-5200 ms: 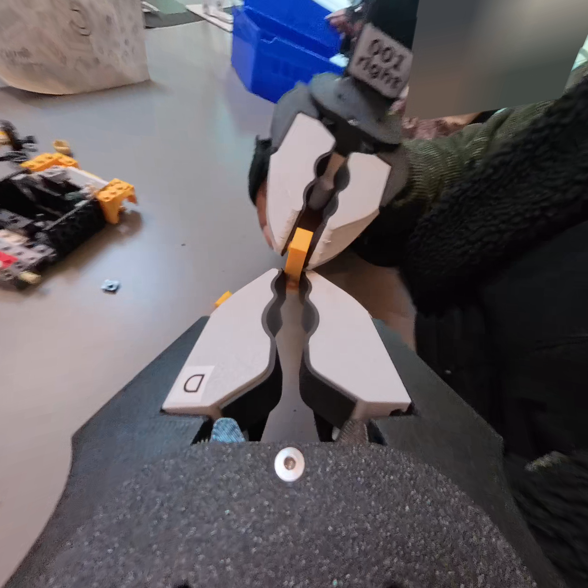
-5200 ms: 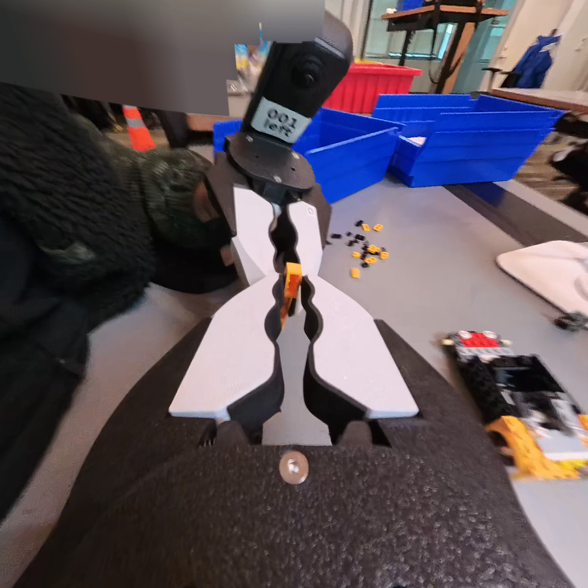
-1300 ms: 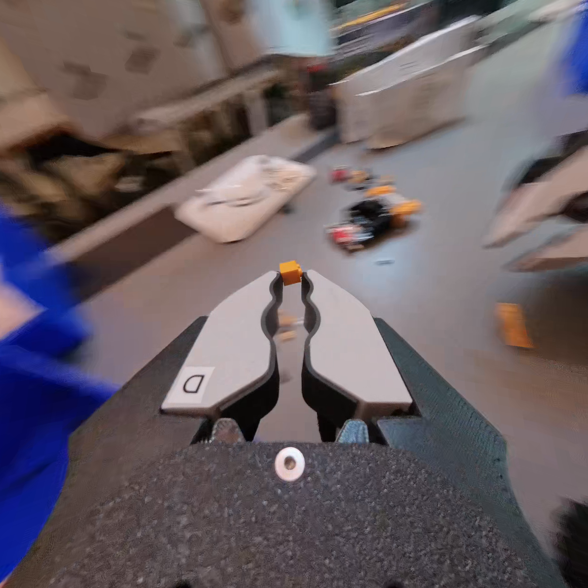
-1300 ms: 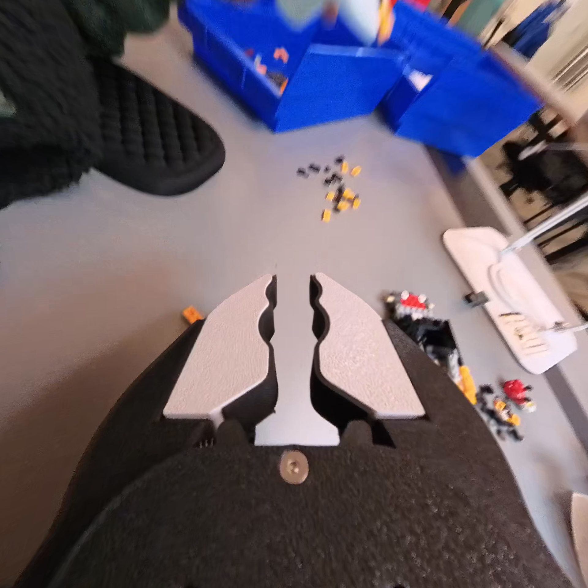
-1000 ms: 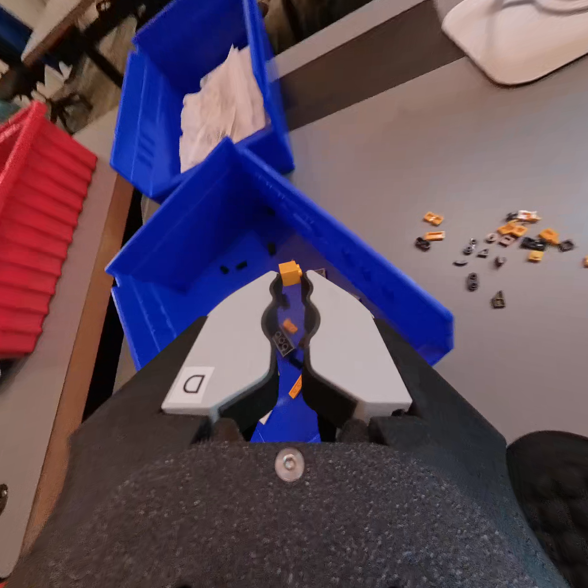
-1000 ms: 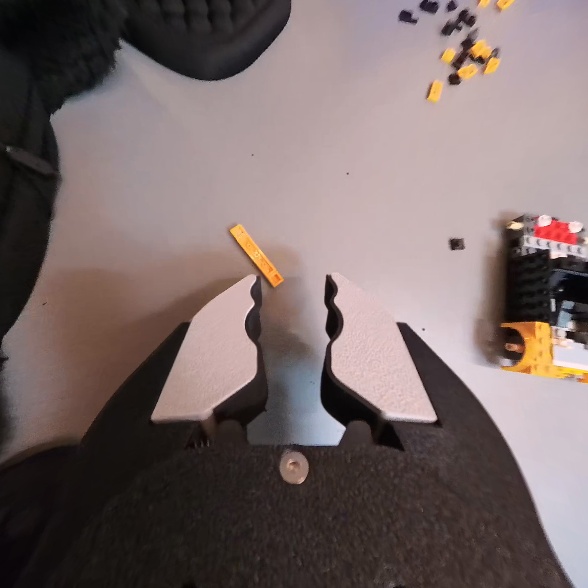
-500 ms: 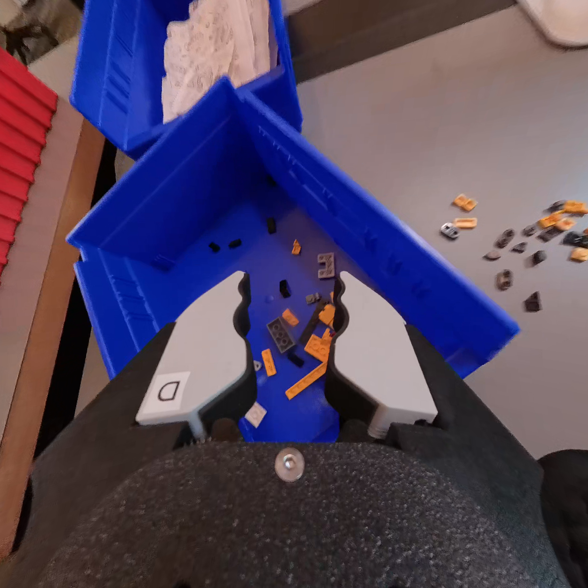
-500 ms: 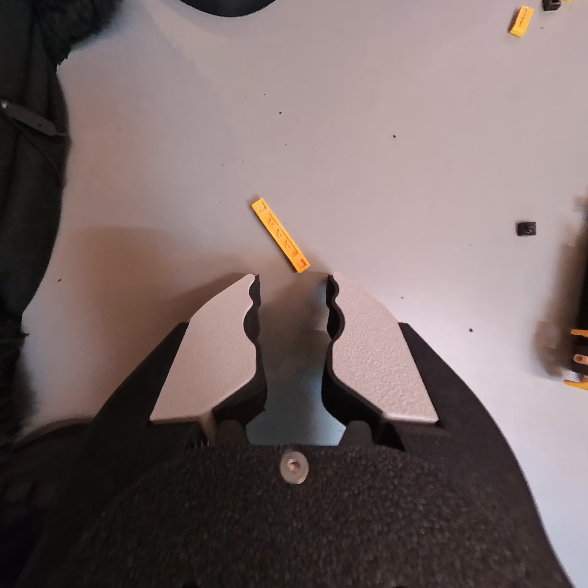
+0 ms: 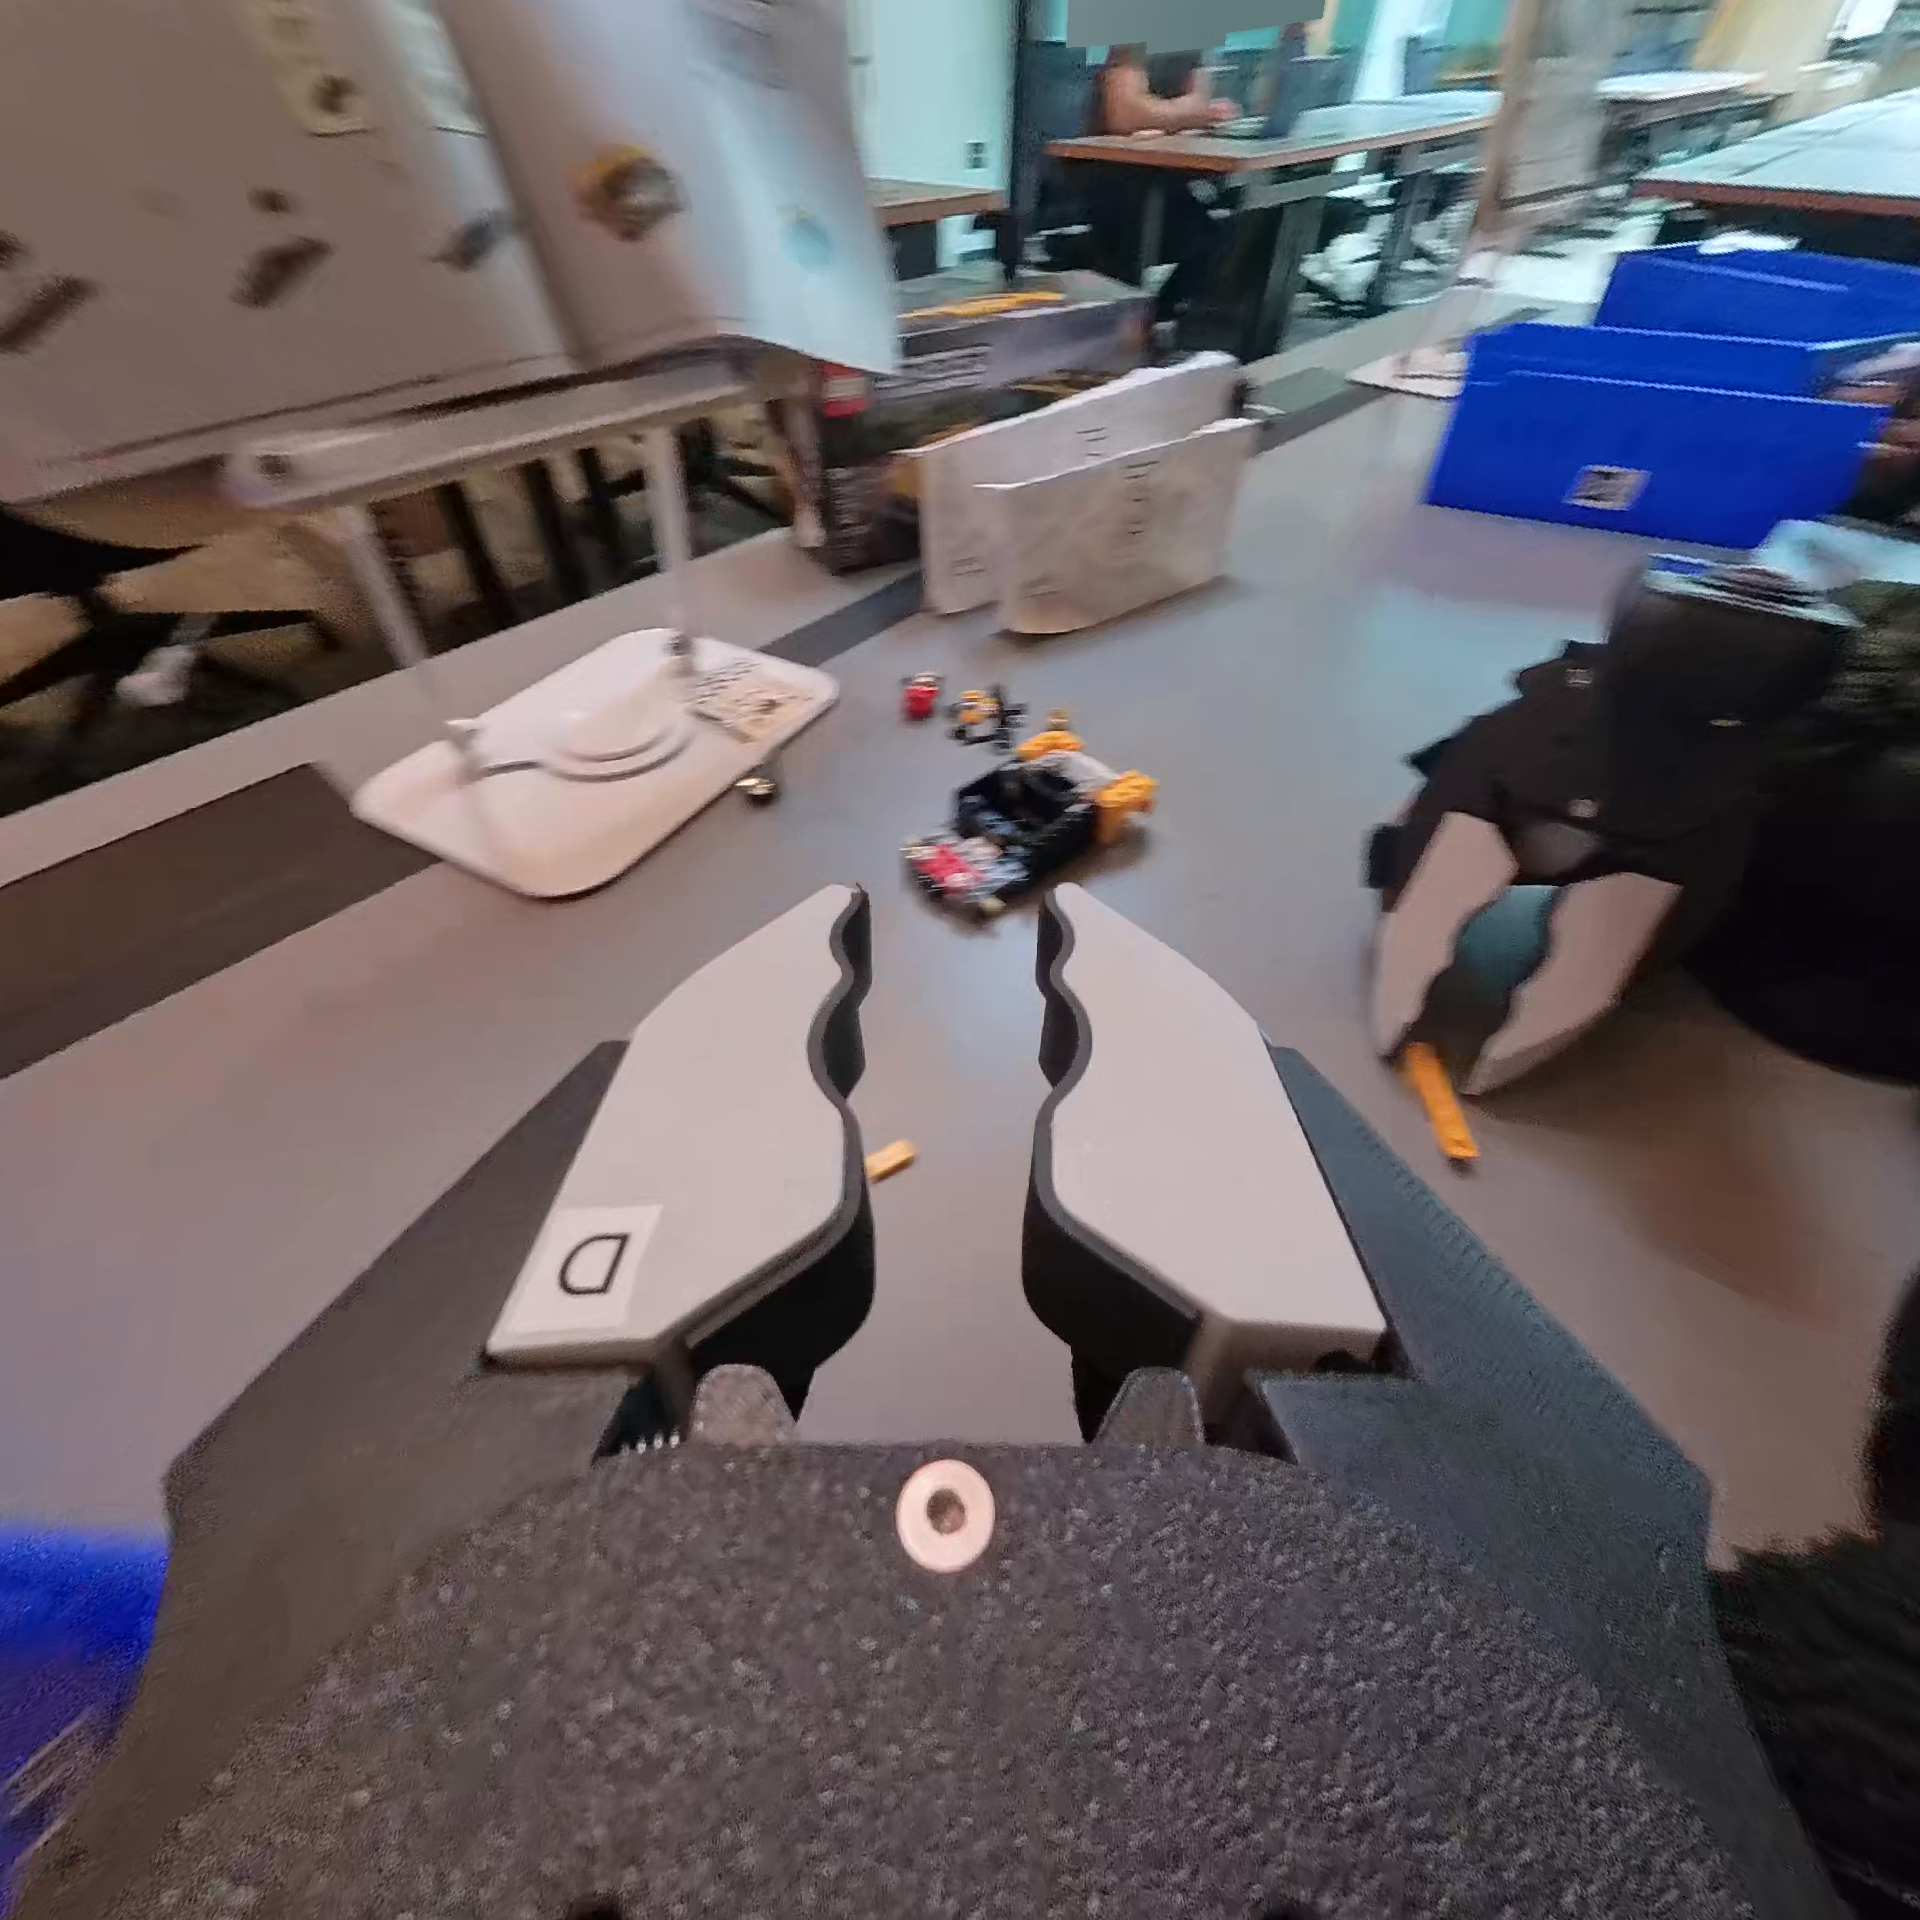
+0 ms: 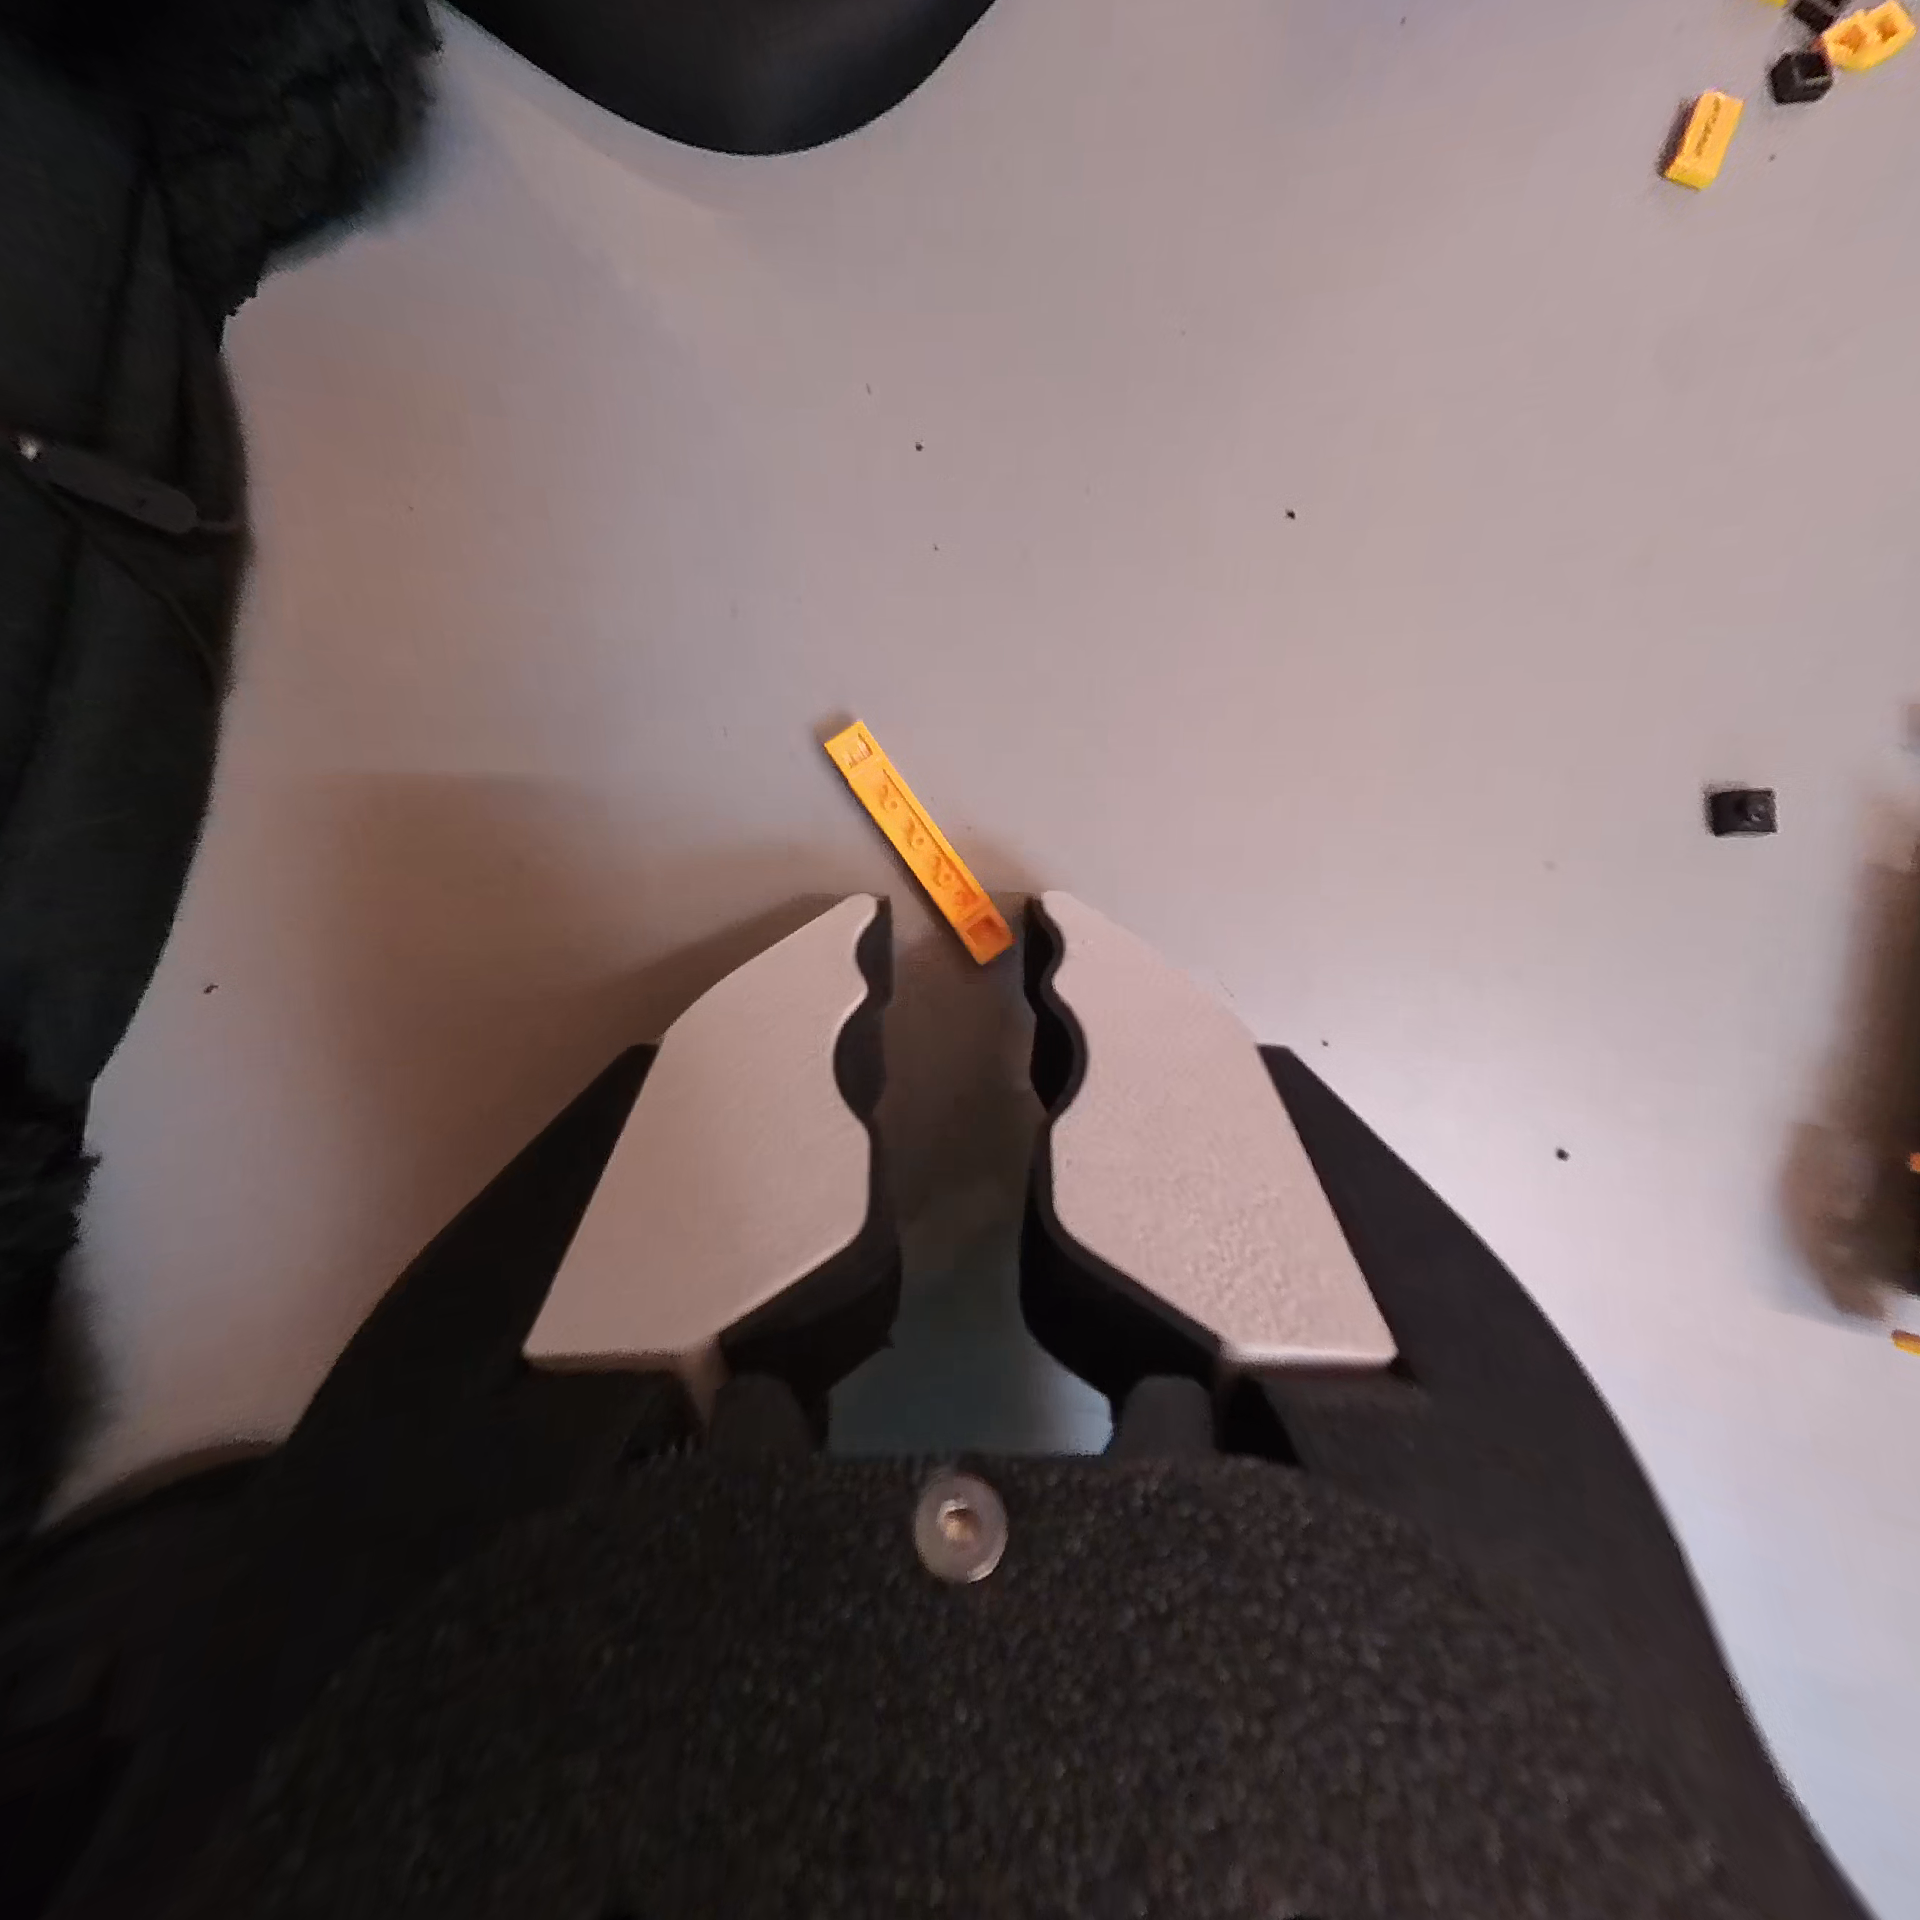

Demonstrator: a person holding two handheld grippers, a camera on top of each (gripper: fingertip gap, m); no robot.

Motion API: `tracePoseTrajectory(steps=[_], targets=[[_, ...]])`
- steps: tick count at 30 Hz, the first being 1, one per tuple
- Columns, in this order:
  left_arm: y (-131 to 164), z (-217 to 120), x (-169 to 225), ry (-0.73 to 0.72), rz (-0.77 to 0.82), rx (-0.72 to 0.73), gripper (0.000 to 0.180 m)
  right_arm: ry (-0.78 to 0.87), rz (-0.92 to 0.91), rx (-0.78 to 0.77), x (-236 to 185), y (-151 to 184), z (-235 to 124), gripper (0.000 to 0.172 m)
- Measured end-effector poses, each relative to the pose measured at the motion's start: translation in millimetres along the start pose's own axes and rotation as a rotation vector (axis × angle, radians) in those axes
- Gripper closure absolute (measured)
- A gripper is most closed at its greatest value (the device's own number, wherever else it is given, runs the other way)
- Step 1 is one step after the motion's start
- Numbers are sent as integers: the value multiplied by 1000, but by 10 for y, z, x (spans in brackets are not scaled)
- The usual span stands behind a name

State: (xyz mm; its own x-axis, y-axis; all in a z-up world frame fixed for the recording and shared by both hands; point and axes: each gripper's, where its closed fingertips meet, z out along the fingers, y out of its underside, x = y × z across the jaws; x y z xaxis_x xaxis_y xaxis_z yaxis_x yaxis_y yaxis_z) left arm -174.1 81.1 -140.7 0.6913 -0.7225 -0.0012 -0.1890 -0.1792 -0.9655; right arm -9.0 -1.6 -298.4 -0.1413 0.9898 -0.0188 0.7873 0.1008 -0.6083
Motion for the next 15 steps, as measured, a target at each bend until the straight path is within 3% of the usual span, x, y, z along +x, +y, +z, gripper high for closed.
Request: tracePoseTrajectory(steps=[1,5,11,15], targets=[[26,75,138,58,0,-2,151,0,-8,2,-5,-14,9,158],[243,334,671,253,36,-76,151,1,-39,15,-14,-55,20,164],[682,563,1377,499,139,-238,145,-6,37,284,22,-488,-190,164],[581,572,1565,565,129,-164,152,-78,113,488,5,-700,-450,164]])
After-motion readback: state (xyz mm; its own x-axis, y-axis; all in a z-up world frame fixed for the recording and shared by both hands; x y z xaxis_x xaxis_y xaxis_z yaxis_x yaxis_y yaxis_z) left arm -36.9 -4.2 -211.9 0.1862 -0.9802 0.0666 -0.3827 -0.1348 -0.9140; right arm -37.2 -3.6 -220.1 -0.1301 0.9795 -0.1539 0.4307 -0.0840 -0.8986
